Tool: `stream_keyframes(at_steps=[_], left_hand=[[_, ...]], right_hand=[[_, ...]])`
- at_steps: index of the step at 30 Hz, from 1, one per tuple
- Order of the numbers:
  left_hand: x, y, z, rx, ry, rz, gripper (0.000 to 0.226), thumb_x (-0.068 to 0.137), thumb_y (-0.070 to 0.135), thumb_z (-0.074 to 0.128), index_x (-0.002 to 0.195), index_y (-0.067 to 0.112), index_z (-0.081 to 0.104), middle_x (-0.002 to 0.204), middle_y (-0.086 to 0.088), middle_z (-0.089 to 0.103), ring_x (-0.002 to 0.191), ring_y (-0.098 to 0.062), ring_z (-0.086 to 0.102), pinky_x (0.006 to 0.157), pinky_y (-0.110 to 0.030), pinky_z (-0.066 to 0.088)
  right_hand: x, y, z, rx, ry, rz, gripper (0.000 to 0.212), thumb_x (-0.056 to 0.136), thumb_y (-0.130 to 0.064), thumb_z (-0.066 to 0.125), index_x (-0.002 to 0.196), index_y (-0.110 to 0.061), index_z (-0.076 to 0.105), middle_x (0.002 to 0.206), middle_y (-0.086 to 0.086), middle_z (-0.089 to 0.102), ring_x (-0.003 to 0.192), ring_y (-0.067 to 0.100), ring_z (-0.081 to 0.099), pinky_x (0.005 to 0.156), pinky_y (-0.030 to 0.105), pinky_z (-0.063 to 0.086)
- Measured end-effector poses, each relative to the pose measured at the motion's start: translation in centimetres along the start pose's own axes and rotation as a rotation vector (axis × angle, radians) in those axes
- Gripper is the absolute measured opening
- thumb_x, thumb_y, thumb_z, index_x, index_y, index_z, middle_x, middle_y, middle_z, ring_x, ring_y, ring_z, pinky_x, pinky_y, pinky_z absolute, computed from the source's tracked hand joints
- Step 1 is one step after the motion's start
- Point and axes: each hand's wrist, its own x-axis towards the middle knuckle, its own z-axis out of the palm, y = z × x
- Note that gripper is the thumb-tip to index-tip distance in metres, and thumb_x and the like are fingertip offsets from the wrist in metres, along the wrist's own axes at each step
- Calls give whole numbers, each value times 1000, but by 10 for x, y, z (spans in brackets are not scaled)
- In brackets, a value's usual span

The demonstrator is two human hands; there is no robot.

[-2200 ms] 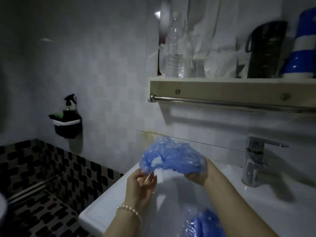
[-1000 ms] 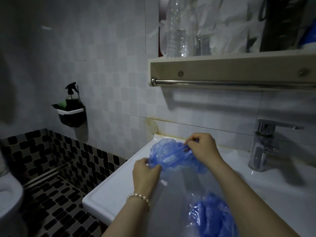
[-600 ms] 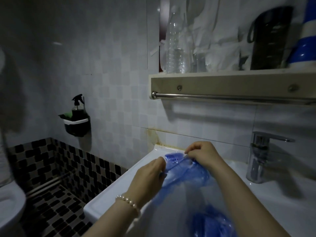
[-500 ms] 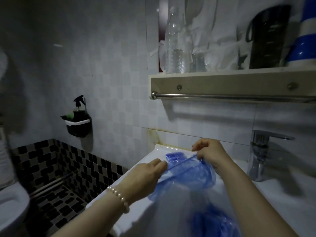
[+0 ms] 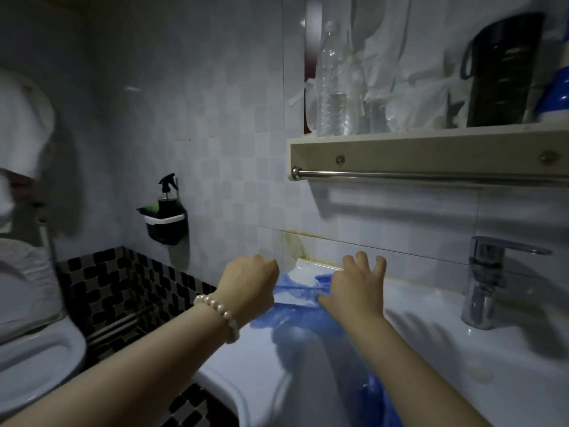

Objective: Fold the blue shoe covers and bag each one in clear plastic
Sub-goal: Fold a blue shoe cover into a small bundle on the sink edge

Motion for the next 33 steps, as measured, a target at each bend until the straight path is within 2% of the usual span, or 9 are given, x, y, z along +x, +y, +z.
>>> stream_keyframes(at_steps=[7,10,15,17,20,22,26,28,33], left_hand=[[8,-36,2,5,-25,-249,24,88,14,52,110,9,59,114,-11,62,105,-32,61,78,-34,47],[9,-56,7,46,-244,-183,22,84,18,58,105,11,62,108,-8,65,102,-27,63,82,-32,49],[19,-70,3,-196,-720,-44,10,70,16,71,78,10,73,74,-5,70,64,-19,60,64,-30,53],[22,-70,-1,-255,-314,-87,15,73,13,66,85,12,75,84,-8,72,73,-24,64,65,-31,51],[23,-79,-3,-416,959,-78,11,75,3,64,71,10,71,83,-10,68,79,-29,58,71,-32,41],[19,-80,1,-335,1190,112,14,72,-3,63,65,8,67,76,-10,65,74,-26,53,69,-31,37],[9,-69,42,-174,-200,211,12,76,4,60,79,4,72,81,-18,69,79,-34,64,61,-28,42],[10,-76,54,-290,-409,136,11,75,6,63,81,4,72,84,-18,70,82,-32,65,62,-25,42],[12,-92,31,-615,912,-66,17,66,-12,56,72,3,63,74,-15,64,71,-29,59,64,-35,45]], right_hand=[[7,-3,-18,248,-302,53,19,79,-24,57,94,-20,67,104,-1,59,108,24,46,90,37,32],[11,11,-27,494,-444,43,20,72,-21,61,58,-10,53,53,-6,46,66,20,43,69,30,33],[16,32,-21,405,-563,-13,17,76,-14,57,60,-8,55,62,5,43,59,19,39,53,24,33],[22,30,-18,553,-151,27,21,80,-13,50,61,-14,60,68,10,46,64,26,43,57,27,37],[22,30,-32,663,970,27,25,79,-7,48,86,-3,72,93,21,55,86,31,48,74,36,39],[21,28,-38,551,1163,-42,20,75,1,54,88,-4,69,97,23,56,91,33,48,76,38,39],[18,33,-7,273,-298,-119,23,76,-2,57,91,-8,73,100,14,69,94,32,63,77,31,48],[18,32,9,327,-503,-116,25,78,0,56,89,-11,75,96,5,71,94,23,64,75,21,47],[24,24,-15,827,853,52,16,72,6,62,77,-6,71,86,9,54,84,27,54,71,17,32]])
